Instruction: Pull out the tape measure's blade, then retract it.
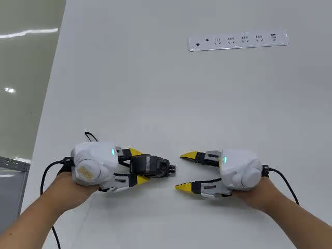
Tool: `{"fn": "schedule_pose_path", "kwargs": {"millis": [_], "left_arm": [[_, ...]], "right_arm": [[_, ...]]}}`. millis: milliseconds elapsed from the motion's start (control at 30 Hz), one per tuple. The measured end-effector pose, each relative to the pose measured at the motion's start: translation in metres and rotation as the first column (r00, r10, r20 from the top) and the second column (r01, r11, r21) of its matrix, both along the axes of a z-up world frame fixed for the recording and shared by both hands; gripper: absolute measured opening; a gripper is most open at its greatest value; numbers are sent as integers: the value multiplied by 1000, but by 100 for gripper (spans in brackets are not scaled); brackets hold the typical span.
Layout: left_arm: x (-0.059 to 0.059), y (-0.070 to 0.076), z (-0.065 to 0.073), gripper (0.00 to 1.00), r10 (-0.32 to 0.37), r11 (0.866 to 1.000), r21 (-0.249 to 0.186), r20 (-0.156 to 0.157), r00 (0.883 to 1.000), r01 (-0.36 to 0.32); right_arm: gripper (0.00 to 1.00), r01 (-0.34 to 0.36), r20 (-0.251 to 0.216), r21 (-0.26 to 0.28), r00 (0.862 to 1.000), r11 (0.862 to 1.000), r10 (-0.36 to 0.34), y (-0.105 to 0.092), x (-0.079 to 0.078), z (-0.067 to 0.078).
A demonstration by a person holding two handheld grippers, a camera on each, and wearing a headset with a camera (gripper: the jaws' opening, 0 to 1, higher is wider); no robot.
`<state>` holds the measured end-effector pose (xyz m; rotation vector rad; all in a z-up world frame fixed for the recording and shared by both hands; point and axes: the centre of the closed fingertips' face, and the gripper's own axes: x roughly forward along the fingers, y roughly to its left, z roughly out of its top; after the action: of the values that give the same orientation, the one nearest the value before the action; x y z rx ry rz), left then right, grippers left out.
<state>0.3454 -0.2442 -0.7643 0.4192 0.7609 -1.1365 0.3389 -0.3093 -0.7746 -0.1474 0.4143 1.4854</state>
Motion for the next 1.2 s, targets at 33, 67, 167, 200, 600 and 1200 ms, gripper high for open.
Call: {"fn": "schedule_pose_path", "kwargs": {"millis": [33, 67, 167, 200, 600, 1200], "left_arm": [[0, 0, 0, 32, -1, 1000, 0, 0, 1000, 1], [0, 0, 0, 32, -2, 1000, 2, 1, 1000, 2], [0, 0, 0, 32, -1, 1000, 2, 0, 1000, 1], [0, 0, 0, 32, -1, 1000, 2, 0, 1000, 1], [0, 0, -1, 32, 0, 1000, 0, -1, 1000, 0], [1, -1, 0, 32, 1, 1000, -3, 3, 1000, -1]], "right_arm": [[45, 0, 1, 1, 1000, 1000, 0, 1, 0, 0], [45, -1, -1, 4, 1000, 1000, 1, 2, 1, 1], [45, -11, 1, 3, 1000, 1000, 11, 4, 0, 0], [45, -15, 6, 4, 1000, 1000, 15, 5, 0, 0], [42, -48, 27, 3, 998, 999, 48, 13, 1, -2], [28, -86, 53, 3, 995, 996, 85, 21, -2, -4]]}}
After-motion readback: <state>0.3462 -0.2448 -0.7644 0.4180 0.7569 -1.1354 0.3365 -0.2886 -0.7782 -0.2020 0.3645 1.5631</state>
